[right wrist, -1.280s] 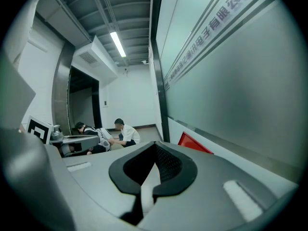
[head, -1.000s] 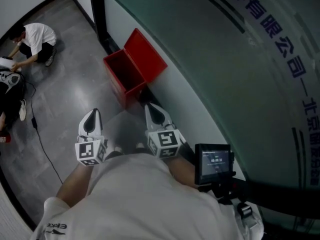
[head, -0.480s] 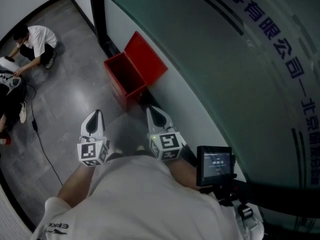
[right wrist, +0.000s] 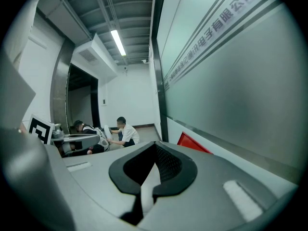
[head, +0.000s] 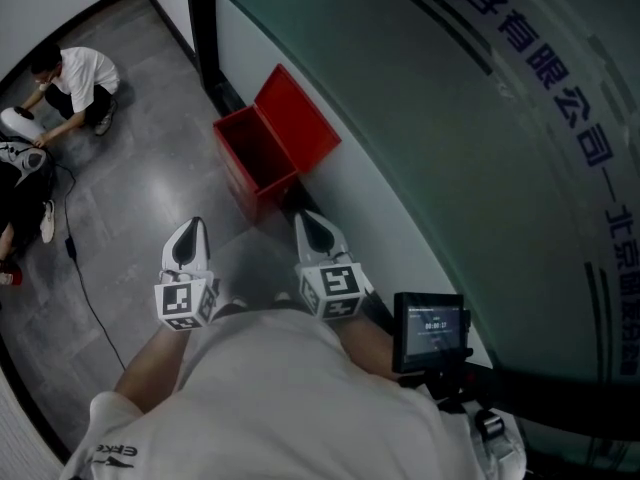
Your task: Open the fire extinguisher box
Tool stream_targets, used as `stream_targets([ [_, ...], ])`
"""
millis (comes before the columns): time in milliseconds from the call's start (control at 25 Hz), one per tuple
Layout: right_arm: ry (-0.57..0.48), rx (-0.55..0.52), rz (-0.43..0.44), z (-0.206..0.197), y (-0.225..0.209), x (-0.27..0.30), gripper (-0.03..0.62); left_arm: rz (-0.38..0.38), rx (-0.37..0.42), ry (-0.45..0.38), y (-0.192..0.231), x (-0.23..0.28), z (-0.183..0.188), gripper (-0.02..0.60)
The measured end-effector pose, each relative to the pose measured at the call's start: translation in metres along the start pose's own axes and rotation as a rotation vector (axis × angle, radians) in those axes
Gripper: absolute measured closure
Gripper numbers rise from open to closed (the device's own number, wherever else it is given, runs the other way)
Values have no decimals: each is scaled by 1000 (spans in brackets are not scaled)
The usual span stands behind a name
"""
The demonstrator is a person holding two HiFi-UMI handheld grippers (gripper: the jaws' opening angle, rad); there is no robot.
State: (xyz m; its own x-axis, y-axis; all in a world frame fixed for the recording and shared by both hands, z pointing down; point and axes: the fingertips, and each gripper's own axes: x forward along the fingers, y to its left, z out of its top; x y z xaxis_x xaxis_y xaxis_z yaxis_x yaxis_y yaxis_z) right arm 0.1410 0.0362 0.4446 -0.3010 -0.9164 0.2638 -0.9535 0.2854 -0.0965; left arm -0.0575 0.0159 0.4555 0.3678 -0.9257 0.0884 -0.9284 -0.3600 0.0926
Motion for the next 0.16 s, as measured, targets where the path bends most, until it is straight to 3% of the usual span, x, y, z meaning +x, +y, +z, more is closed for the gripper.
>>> stream_targets([
  [160,9,-4,6,-3,1,3,582,8,-4,0,3,1,-1,580],
])
